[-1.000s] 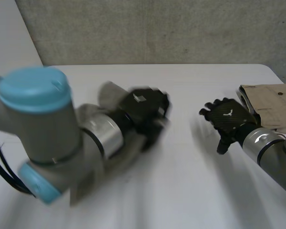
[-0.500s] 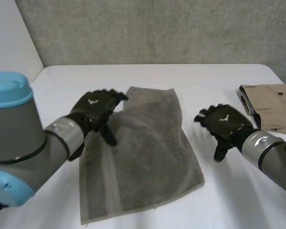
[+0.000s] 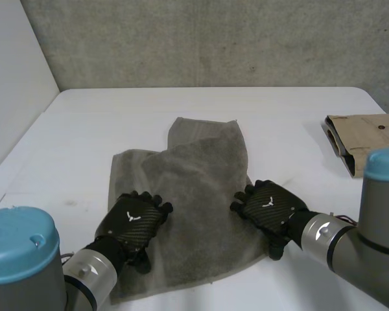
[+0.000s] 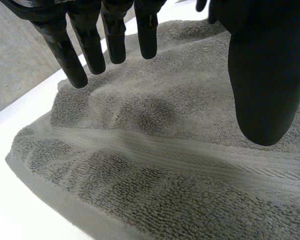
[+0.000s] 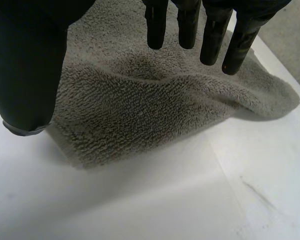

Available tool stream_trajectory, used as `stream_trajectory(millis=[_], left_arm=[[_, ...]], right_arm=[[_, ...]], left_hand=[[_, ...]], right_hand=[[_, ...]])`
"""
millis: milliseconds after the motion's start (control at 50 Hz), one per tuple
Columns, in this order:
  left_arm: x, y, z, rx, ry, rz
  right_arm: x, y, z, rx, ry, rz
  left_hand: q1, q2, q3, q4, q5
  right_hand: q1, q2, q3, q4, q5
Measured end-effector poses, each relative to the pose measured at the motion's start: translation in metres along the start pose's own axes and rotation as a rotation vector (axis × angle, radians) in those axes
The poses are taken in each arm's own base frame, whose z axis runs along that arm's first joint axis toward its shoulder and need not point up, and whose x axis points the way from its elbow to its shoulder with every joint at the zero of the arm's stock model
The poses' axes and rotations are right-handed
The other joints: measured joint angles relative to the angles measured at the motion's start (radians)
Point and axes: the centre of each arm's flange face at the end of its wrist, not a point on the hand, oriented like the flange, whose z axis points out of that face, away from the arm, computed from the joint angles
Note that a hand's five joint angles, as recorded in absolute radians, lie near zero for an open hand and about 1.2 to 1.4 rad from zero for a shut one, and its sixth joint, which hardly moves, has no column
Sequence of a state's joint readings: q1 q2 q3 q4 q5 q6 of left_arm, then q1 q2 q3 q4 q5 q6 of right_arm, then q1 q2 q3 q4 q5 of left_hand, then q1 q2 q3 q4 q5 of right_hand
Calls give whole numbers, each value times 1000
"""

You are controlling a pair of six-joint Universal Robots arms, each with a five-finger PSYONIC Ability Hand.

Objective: Fold the laundry.

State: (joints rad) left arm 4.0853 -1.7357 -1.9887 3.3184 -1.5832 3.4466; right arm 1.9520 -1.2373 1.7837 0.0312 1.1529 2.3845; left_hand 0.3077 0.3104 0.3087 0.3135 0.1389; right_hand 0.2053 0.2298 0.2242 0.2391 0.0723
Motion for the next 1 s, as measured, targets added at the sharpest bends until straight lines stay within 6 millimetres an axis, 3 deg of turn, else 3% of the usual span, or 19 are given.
stream_trajectory(millis=[100,140,200,280,400,460,480,500,620,760,1000], left_arm=[[1,2,1,15,-8,-1],[0,2,2,20,-12,-1],[0,2,2,27,-17,-2],[-1,2,2,29,-18,-3],[-1,0,1,33,-19,-11],[-1,0,1,33,-19,-11],[-1,-1,0,36,-21,-30],[-1,-1,0,37,-23,-40],[-6,-6,0,47,-45,-127],[-12,-7,2,49,-62,-242],[-12,-4,7,-35,-27,-436]], right_arm=[[-7,6,10,22,1,-17],[-10,8,14,24,-4,-19],[-12,11,20,29,-5,-20],[-10,9,25,51,12,-16],[-6,-17,25,151,61,1],[-6,-17,25,151,61,1],[-3,-45,18,232,94,35],[-1,-56,15,260,110,59],[8,-80,11,289,160,131],[10,-92,16,255,196,152],[2,-95,23,243,187,140]], left_hand=[[0,0,0,0,0],[0,0,0,0,0],[0,0,0,0,0],[0,0,0,0,0],[-4,-3,-3,-4,-5],[-4,-3,-3,-4,-5],[-4,-12,-10,-18,-22],[-4,-12,-10,-18,-22],[-11,-22,-21,-29,-36],[-27,-41,-41,-45,-55],[-27,-41,-41,-45,-55]], right_hand=[[58,78,85,68,62],[180,207,219,202,184],[646,769,762,752,716],[753,942,955,942,915],[768,942,958,947,917],[768,942,958,947,917],[768,942,958,947,917],[769,942,957,947,917],[768,942,958,947,917],[769,942,958,947,917],[768,942,957,947,917]])
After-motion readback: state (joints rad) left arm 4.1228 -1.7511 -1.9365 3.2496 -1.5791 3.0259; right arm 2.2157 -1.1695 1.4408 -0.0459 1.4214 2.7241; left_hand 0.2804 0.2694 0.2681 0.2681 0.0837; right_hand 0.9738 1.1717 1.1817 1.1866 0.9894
